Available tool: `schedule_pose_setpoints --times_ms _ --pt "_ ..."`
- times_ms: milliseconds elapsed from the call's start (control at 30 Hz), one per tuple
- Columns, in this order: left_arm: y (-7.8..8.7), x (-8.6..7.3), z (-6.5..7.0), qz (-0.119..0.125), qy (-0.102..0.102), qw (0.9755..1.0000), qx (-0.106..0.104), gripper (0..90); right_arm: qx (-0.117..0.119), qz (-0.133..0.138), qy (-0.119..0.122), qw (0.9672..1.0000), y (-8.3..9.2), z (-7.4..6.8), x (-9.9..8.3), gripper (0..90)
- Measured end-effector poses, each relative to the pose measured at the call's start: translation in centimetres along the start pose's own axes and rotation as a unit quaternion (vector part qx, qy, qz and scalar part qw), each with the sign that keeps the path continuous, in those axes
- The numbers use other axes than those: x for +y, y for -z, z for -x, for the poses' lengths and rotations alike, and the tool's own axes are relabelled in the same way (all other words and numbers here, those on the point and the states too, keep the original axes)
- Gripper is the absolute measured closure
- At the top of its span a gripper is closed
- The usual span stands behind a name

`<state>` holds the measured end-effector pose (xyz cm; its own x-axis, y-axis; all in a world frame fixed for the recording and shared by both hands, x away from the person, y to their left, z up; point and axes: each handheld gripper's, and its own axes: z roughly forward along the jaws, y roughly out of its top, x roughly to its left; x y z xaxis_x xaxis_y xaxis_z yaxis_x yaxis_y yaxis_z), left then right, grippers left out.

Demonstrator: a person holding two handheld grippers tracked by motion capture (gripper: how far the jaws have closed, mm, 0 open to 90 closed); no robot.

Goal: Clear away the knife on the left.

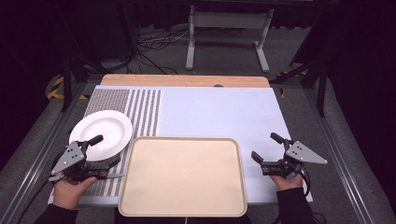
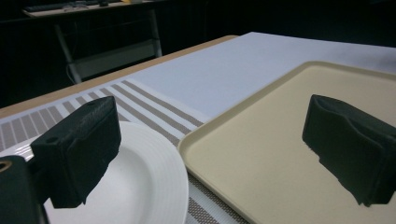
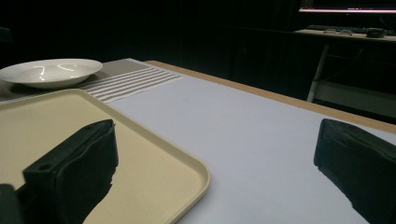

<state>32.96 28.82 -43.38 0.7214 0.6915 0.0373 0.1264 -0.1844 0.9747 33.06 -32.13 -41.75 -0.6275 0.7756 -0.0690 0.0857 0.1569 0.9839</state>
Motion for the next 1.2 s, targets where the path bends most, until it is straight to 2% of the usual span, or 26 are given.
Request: schedule_pose_setpoints --times_ms 167,600,700,833,967,1167,1200 --pt "0.1 0.1 -0.1 -0.001 0.006 1.0000 0.001 4.0 0.001 -0.001 0.000 1.0000 0.0 0.0 0.0 0.5" --pt "0.4 0.4 -0.2 -0.001 0.005 1.0000 0.008 4.2 0.001 -0.004 -0.003 1.0000 -0.2 0.1 -0.1 0.5" --pt "0.5 0.8 -0.2 -0.008 0.000 1.0000 0.004 5.0 0.002 -0.003 -0.003 1.0000 -0.3 0.1 -0.1 0.5" --pt "0.5 1.7 -0.1 -0.010 0.004 0.9999 -0.005 6.3 0.004 -0.009 -0.007 0.9999 -0.5 0.1 -0.2 0.5" --pt "0.6 2.6 0.0 -0.026 -0.010 0.9995 -0.011 6.3 0.005 -0.009 -0.005 0.9999 -0.7 0.1 -0.2 0.5" --pt "0.8 3.2 -0.4 -0.037 -0.017 0.9991 -0.009 6.3 0.004 -0.010 -0.008 0.9999 -0.7 0.1 -0.2 0.5" --pt "0.9 3.4 -0.5 -0.046 -0.019 0.9987 -0.011 6.3 0.005 -0.010 -0.006 0.9999 -0.7 0.1 -0.2 0.5"
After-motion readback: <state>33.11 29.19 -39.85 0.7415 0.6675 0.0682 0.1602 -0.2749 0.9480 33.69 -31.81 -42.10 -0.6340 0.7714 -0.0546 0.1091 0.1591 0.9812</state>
